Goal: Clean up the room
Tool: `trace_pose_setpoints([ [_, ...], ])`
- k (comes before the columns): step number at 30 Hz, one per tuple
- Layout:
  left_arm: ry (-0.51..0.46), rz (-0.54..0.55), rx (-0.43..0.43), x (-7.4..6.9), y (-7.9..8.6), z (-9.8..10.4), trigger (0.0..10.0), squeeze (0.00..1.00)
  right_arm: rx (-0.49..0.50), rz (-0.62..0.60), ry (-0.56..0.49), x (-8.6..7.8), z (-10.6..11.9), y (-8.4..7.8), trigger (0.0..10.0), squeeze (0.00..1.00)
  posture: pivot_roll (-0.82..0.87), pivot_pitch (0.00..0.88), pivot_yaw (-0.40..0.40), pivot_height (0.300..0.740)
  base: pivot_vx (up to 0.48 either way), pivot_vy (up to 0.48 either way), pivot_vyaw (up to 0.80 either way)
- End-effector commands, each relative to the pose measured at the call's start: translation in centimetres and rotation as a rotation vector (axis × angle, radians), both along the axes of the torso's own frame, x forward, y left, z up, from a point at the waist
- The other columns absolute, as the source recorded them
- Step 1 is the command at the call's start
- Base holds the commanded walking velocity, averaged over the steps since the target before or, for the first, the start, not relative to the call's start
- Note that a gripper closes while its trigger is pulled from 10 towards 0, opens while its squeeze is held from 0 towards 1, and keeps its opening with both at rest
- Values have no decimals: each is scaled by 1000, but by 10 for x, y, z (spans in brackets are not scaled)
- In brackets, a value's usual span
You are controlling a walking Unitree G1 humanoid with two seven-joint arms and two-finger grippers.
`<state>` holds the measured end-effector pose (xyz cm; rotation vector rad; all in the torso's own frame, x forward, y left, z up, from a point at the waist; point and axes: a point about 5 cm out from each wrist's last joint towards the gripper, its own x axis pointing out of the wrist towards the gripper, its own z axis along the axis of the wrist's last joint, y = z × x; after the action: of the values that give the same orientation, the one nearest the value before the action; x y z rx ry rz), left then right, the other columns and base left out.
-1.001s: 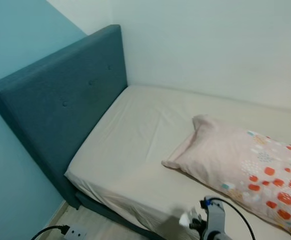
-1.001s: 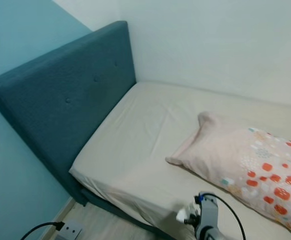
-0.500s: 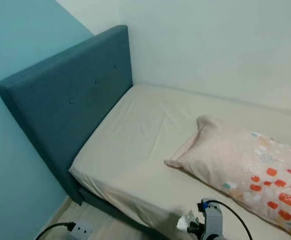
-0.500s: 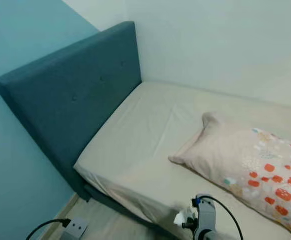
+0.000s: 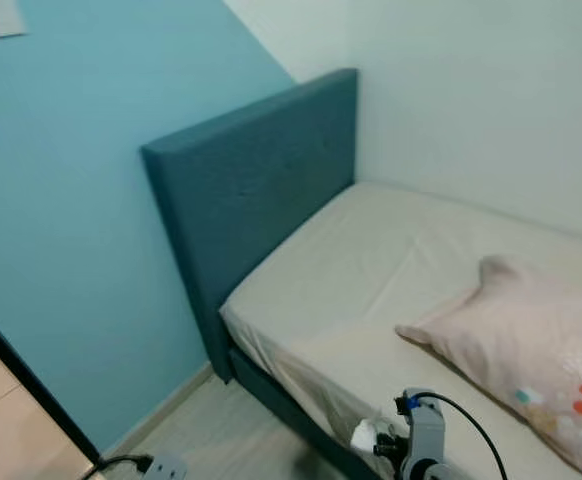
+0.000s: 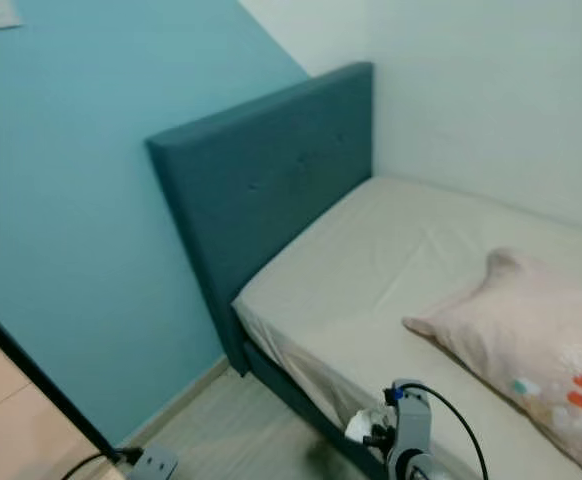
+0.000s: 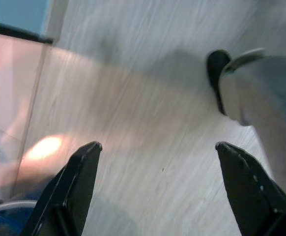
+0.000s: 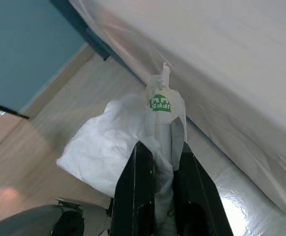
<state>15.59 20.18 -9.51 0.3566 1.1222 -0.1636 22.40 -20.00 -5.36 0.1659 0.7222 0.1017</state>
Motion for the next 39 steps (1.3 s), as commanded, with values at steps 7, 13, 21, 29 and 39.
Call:
trace_pose_setpoints([
  [7,-20,-13,9,7,3,4,10000,0,9,17,14,-4,-3,4,10000,0,37,0,29,740,0,0,509],
  [13,-26,-21,12,10,3,5,10000,0,3,9,60,-12,-9,6,10000,0,40,0,30,740,0,0,511],
  [21,-41,-21,6,15,1,6,10000,0,-17,-36,129,-29,-19,1,10000,0,43,0,24,740,0,0,509],
  [29,-60,-32,-17,24,-21,7,10000,0,-47,-71,235,-61,-34,-8,10000,0,34,0,19,740,0,0,511],
  [39,-61,-46,-42,26,-55,6,10000,0,-66,-60,272,-71,-38,-10,10000,0,24,0,13,740,0,0,513],
])
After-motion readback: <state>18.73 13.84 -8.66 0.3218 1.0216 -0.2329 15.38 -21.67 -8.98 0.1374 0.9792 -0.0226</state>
